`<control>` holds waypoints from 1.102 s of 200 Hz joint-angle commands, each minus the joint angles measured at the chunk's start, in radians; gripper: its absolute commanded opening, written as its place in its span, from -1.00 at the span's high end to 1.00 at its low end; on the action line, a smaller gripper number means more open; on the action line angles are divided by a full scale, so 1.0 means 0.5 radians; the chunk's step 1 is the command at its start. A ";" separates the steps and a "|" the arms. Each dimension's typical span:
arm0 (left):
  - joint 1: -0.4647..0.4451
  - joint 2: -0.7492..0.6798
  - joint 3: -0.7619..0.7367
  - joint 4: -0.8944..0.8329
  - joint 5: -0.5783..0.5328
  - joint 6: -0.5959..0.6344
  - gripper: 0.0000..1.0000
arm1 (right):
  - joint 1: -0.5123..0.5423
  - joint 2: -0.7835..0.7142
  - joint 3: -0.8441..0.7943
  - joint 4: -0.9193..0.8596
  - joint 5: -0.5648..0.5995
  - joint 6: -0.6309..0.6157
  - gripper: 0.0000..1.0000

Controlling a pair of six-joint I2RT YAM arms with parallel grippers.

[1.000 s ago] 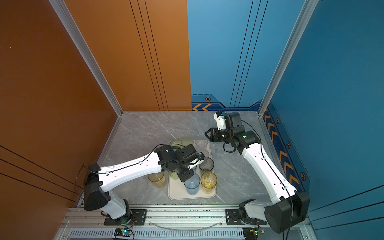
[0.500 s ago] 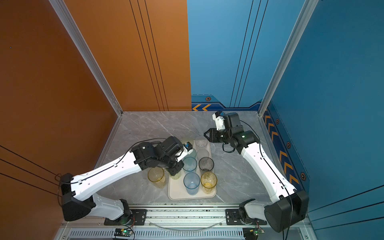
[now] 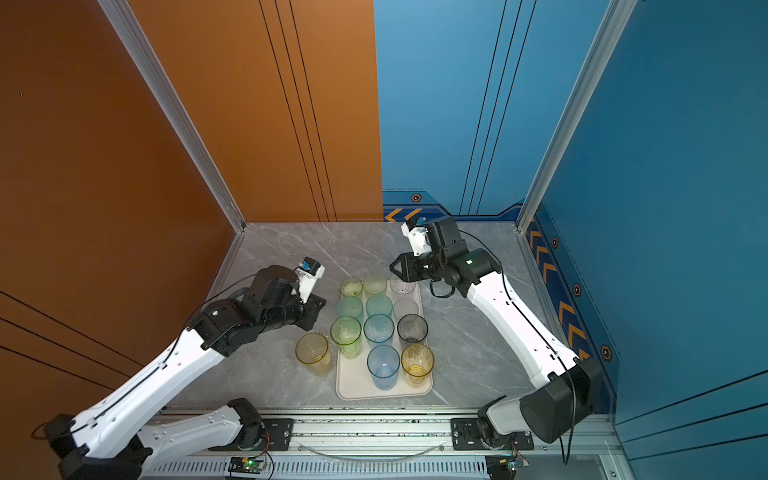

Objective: Place the glasses into the tray
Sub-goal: 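Open and raise the left gripper while the right gripper reaches over the tray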

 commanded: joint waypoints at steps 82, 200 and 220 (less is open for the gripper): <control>0.146 -0.382 -0.339 0.466 -0.544 -0.094 0.64 | 0.721 0.462 0.517 -0.482 0.138 -0.612 0.34; 0.407 -0.636 -0.185 0.190 -0.604 -0.011 0.57 | 1.121 0.962 0.984 -0.759 0.337 -0.732 0.41; 0.422 -0.664 -0.189 0.192 -0.598 -0.011 0.56 | 1.166 1.068 1.073 -0.803 0.438 -0.760 0.42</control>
